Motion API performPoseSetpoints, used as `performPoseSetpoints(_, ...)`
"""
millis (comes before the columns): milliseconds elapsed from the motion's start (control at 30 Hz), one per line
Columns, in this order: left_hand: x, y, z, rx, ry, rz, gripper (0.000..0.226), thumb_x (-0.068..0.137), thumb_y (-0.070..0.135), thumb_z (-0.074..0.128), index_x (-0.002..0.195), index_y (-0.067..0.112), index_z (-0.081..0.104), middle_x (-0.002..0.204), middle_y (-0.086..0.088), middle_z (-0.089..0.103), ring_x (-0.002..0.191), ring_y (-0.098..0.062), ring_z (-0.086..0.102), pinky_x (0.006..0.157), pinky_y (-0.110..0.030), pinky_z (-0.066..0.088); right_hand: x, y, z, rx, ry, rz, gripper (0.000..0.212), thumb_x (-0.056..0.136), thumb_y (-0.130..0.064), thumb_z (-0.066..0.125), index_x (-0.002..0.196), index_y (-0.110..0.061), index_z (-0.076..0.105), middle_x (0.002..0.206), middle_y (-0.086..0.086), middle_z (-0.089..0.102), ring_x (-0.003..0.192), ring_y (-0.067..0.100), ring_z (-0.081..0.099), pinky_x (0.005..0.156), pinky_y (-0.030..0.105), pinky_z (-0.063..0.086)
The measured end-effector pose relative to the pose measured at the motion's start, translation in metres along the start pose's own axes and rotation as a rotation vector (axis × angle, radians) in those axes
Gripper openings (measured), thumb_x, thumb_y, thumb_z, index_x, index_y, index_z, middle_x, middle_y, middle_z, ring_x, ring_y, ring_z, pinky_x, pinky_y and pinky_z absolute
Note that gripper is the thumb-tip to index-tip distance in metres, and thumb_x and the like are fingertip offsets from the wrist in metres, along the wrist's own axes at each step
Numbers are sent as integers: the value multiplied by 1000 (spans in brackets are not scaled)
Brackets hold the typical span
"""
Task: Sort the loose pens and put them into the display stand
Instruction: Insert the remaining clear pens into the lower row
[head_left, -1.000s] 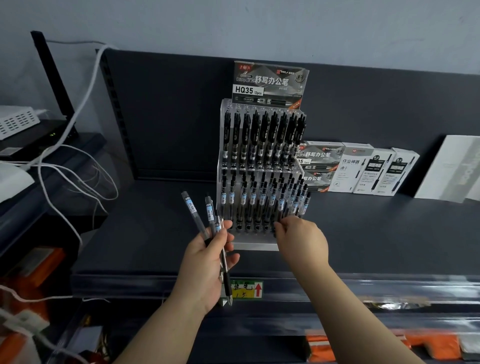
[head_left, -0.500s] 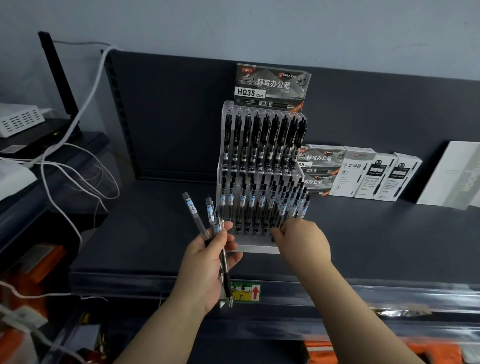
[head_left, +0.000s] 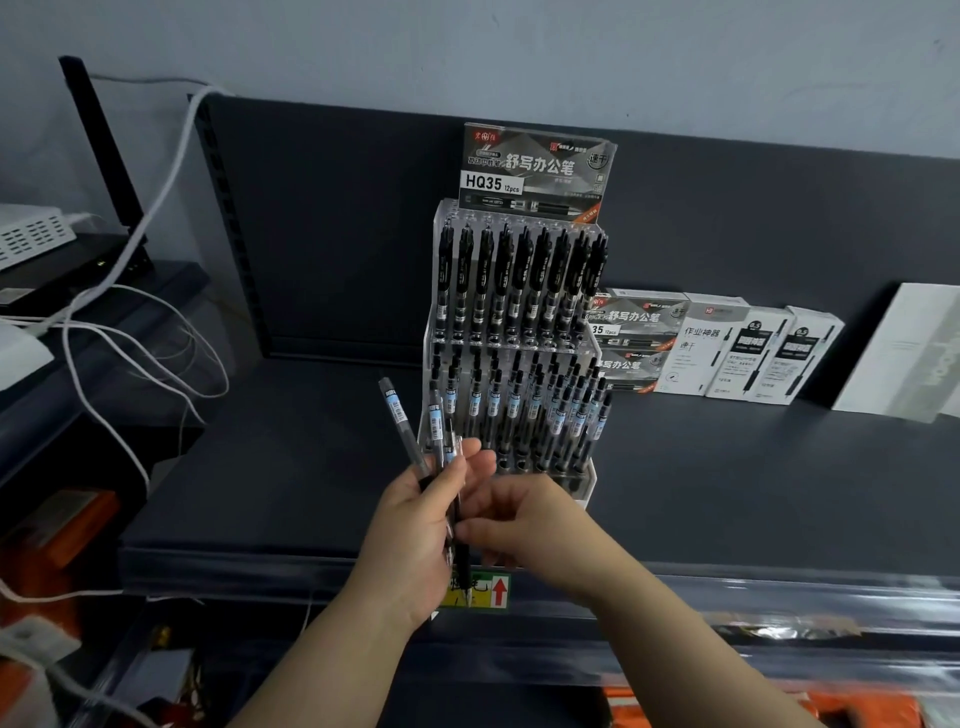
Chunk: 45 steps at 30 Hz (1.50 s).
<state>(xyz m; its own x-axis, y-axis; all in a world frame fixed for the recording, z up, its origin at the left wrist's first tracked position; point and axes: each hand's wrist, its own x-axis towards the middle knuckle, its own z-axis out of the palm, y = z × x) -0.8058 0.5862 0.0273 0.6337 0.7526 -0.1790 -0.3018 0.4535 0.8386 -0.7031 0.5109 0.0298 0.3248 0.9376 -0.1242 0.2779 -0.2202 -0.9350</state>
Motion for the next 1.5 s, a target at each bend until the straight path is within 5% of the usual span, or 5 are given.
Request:
performPoseSetpoints(200,2,0,4,-34,23,-7,21,90,14,55,106,13,68,102,-8,73,100,-19,67,83,-35,50,1,5,-5,27,34,-36,7,87,-14,63,85,-9,68,69,7,63,61,11,58,60,26,50)
performPoseSetpoints(467,4,3,-2,73,98,51,19,92,16,53,103,18,68,62,4,53,54,-7,45,55,-23,39,15,9,-25,-111,745,-113,22,89,-22,61,108,-15,68,58,-12,55,46,-6,50,46,6,36)
performPoseSetpoints(800,5,5,-7,120,69,59,17,93,15,52,101,16,67,60,4,48,49,-6,38,49,-21,34,25,24,-12,-546,692,-45,27,96,-27,48,116,-17,64,78,3,69,65,19,60,56,26,45)
performPoseSetpoints(1400,14,25,-7,340,-80,190,16,95,19,52,102,17,65,57,6,38,47,-7,32,43,-19,29,33,9,-7,-871,618,160,24,96,-27,37,80,-15,48,66,0,50,57,22,46,43,24,26)
performPoseSetpoints(1500,31,37,17,519,-126,304,16,94,20,55,105,20,65,60,1,50,51,-29,40,47,-36,41,31,6,-9,-862,610,168,25,96,-28,37,78,-15,48,69,0,51,62,23,47,47,25,28)
